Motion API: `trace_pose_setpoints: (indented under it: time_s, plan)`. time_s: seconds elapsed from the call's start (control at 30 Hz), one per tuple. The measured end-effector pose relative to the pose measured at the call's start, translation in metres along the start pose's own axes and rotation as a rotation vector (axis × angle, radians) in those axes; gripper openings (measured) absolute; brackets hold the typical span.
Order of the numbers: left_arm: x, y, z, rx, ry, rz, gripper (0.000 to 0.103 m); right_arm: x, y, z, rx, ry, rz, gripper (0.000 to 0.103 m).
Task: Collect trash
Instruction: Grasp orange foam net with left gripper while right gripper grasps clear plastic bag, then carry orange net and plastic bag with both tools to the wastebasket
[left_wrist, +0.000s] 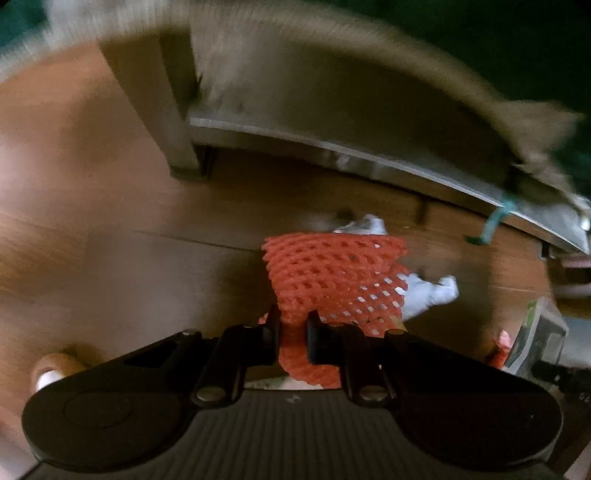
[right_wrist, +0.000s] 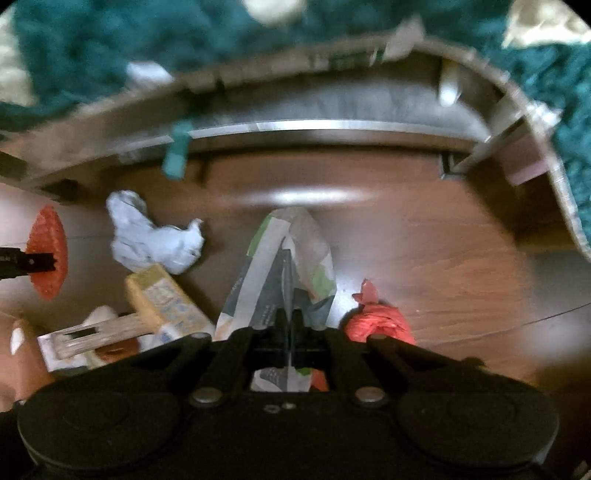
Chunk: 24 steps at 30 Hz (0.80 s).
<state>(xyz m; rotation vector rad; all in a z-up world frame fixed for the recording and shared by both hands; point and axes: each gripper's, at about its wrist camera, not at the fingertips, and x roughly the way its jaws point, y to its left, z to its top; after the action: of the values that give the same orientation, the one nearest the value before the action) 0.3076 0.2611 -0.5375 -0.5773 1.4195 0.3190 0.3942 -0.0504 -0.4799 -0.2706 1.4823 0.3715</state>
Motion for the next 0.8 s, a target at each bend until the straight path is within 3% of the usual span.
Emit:
trace_pose_setpoints:
  time_s: [0.33,0.8]
  plan:
    - [-0.124,-0.04,-0.035,0.083,-0.12,-0.03,0.012,-0.135,0.0,-0.036,0.024,-0.174,0.068,0.0]
    - [-0.306,-0.108,-0.115,0.219,-0.378,-0.162,0.013,-0.324,-0.005,-0.115,-0.063,-0.458,0.122,0.0]
